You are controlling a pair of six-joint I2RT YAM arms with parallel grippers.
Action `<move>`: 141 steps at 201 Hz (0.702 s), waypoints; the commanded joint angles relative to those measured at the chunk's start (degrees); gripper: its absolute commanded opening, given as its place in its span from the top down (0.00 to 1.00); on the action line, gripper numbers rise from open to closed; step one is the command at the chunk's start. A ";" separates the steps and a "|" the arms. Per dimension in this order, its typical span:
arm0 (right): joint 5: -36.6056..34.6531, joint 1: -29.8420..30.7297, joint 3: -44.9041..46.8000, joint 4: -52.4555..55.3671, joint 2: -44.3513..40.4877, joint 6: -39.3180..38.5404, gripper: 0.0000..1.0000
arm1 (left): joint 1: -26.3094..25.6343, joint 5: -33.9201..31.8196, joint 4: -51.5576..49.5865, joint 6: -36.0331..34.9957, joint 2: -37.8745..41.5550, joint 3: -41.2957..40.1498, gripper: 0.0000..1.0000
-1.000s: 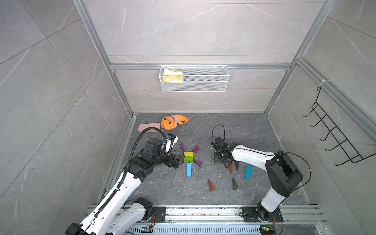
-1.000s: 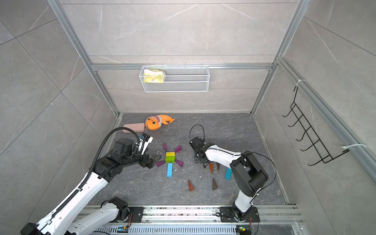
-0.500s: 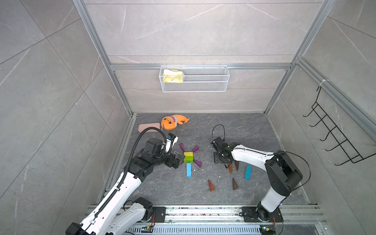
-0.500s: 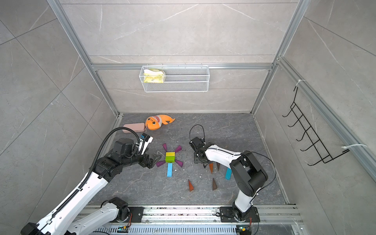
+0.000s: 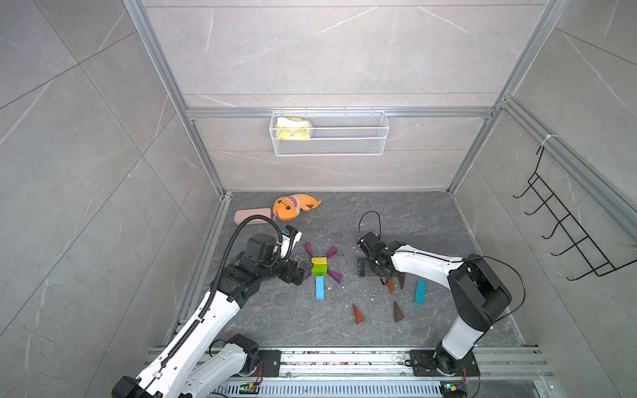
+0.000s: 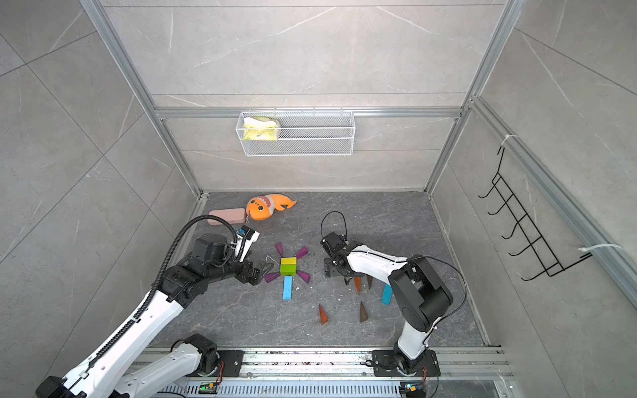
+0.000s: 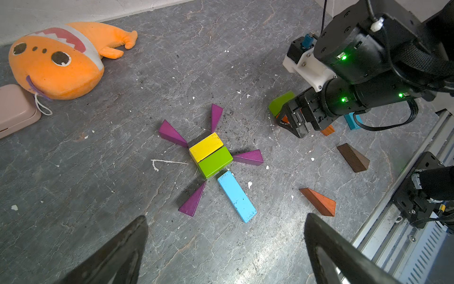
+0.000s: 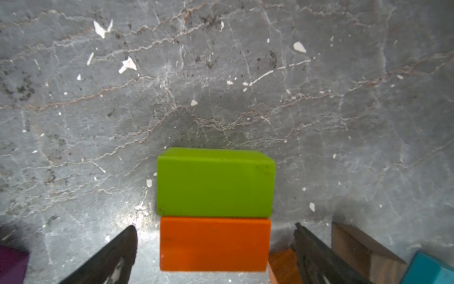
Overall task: Assemble a small pinwheel with building blocks
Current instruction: Assemble the building block at the center of the board, then pick up the building block from the center of the board.
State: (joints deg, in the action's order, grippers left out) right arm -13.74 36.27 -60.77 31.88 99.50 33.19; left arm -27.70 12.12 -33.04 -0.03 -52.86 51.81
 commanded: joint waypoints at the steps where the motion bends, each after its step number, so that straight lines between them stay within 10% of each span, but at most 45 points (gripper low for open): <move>1: -1.39 -0.26 -0.75 1.36 -1.97 -0.06 0.00 | 0.19 0.02 0.08 -1.43 -0.03 0.05 0.00; 110: -0.04 -0.73 6.76 5.20 -23.61 -7.92 0.01 | 0.28 -0.11 -0.01 -1.72 0.30 0.17 0.00; 141: -0.69 -0.68 7.96 9.01 -20.45 0.49 0.28 | 0.35 0.23 -0.01 -1.49 0.64 0.07 0.00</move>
State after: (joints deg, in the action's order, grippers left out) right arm -14.09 35.73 -55.02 35.51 76.73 28.56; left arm -27.70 12.10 -33.15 -0.08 -52.86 51.81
